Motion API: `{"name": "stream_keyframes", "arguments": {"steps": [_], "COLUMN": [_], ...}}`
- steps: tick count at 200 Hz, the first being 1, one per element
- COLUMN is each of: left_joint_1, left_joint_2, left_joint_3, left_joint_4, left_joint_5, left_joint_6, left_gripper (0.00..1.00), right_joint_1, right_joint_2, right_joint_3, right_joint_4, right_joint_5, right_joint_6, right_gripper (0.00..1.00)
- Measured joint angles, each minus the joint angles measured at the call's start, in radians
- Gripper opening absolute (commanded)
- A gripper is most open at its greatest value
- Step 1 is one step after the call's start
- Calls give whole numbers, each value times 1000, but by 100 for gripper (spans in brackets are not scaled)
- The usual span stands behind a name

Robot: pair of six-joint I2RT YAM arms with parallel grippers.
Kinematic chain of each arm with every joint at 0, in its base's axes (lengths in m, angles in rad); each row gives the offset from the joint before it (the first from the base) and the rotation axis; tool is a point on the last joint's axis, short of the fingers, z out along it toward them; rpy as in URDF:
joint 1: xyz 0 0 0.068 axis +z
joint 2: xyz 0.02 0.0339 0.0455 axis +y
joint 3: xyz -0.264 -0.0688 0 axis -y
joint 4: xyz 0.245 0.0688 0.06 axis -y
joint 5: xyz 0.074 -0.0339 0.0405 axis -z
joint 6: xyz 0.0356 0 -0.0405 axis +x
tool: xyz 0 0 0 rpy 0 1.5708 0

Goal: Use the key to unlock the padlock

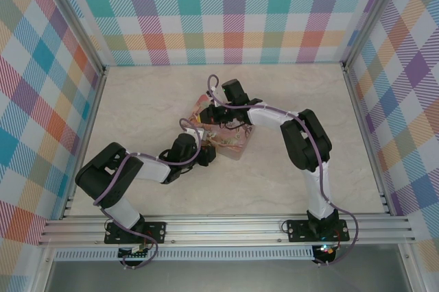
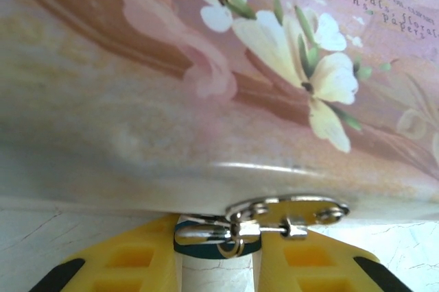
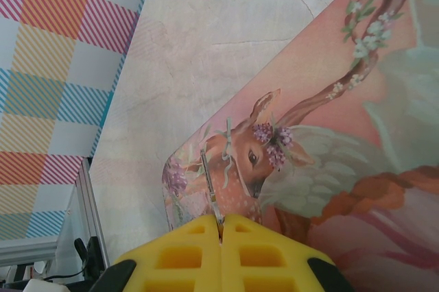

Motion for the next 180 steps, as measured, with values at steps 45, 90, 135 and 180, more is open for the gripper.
{"name": "stream_keyframes", "arguments": {"steps": [45,90,135,180], "left_joint_1": [0,0,-4,-5], "left_joint_2": [-4,-48,-87,-92], "left_joint_3": [0,0,0,18], "left_joint_4": [-2,-35,-55,-91], "left_joint_5": [0,-1,-13,-8], "left_joint_6": [-8,-70,-148,-221], "left_gripper": [26,26,25,24], "right_joint_1": [0,1,-7,-13], "right_joint_2": [-3,-76,-256,-488], "right_joint_3": [-6,-86,-240,-472], "right_joint_4": [7,13,5,-3], "right_joint_5": [3,29,80,146], "right_joint_6": [0,-2,-56,-169], "right_gripper": [7,7,7,7]}}
